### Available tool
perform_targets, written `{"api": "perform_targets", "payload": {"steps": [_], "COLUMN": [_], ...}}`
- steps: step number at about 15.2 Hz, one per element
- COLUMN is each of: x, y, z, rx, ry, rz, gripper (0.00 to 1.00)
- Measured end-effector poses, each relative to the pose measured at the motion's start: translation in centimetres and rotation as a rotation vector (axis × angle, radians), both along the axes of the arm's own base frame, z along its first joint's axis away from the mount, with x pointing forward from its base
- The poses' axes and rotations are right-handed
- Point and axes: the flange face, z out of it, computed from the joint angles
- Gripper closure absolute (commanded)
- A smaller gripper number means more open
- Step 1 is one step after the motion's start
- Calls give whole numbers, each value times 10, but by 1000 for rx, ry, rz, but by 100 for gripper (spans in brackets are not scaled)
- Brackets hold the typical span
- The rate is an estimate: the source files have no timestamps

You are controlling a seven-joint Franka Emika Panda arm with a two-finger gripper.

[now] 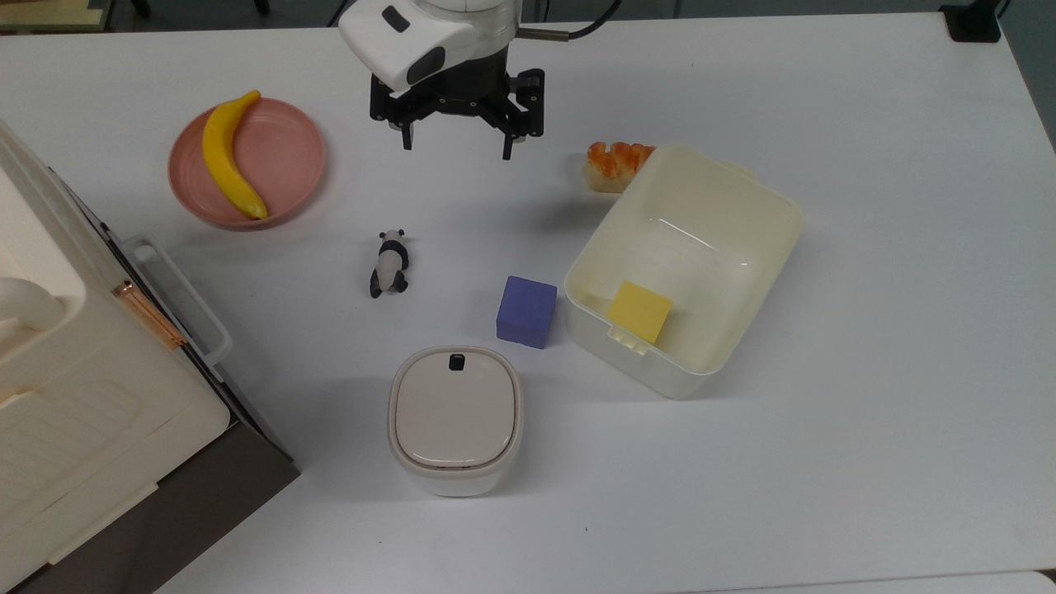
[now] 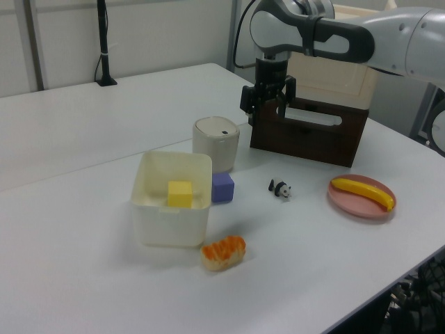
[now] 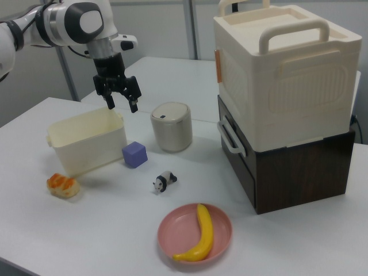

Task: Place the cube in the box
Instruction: 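Lower the open gripper down onto the purple cube, then close the gripper on the purple cube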

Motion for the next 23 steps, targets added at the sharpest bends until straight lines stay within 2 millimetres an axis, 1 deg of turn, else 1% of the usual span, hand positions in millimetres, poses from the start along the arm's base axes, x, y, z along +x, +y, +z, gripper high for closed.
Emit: {"api": "perform_targets", "payload": {"steps": [2, 5, 7, 10, 13, 15, 20, 23], "x": [0, 6, 9, 11, 17, 24, 47, 57], "y": [0, 1, 3, -5, -20, -24, -17, -12], "z": [-3, -26, -33, -34, -46, -66, -136, -165], "rx": [0, -4, 12, 41, 98, 124, 175, 185], "ry": [5, 42, 41, 42, 49, 58, 42, 14], "rz": [0, 0, -2, -3, 15, 9, -6, -7], "gripper": [0, 0, 0, 0, 0, 0, 0, 0]}}
